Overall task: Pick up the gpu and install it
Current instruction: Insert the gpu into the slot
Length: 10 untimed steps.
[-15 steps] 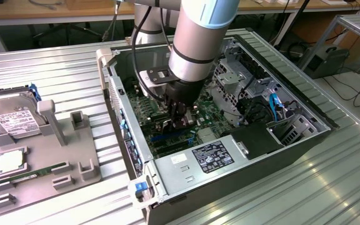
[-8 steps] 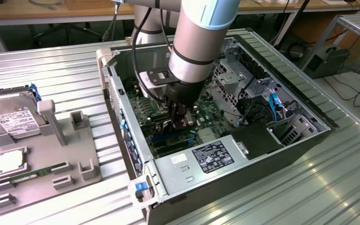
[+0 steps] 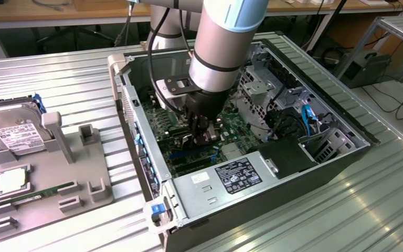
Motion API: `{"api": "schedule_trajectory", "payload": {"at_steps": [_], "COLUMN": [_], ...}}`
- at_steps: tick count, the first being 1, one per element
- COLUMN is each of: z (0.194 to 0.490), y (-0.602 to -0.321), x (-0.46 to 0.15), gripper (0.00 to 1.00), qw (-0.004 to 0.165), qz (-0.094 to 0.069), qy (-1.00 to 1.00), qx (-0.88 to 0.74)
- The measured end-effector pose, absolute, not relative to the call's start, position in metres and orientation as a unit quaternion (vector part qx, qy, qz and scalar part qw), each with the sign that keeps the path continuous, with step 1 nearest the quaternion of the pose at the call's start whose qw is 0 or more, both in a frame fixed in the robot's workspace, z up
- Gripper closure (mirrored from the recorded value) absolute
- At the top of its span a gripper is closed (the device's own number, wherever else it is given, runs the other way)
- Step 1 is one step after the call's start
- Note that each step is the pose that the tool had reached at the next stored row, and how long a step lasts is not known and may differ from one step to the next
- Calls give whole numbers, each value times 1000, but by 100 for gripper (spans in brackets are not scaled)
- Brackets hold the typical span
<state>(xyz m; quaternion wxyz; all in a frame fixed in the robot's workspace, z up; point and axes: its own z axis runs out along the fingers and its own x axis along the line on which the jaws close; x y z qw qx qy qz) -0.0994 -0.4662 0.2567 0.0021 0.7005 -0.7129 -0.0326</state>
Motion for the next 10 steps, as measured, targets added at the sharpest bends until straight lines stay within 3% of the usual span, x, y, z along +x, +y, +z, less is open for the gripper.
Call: {"api": "schedule_trajectory", "payload": {"at_steps": [10], "z": [251], "y": [-467], "x": [-99], "gripper": [74], "qw": [0], "qz": [-35], "qy": [-713], "qx": [701]}}
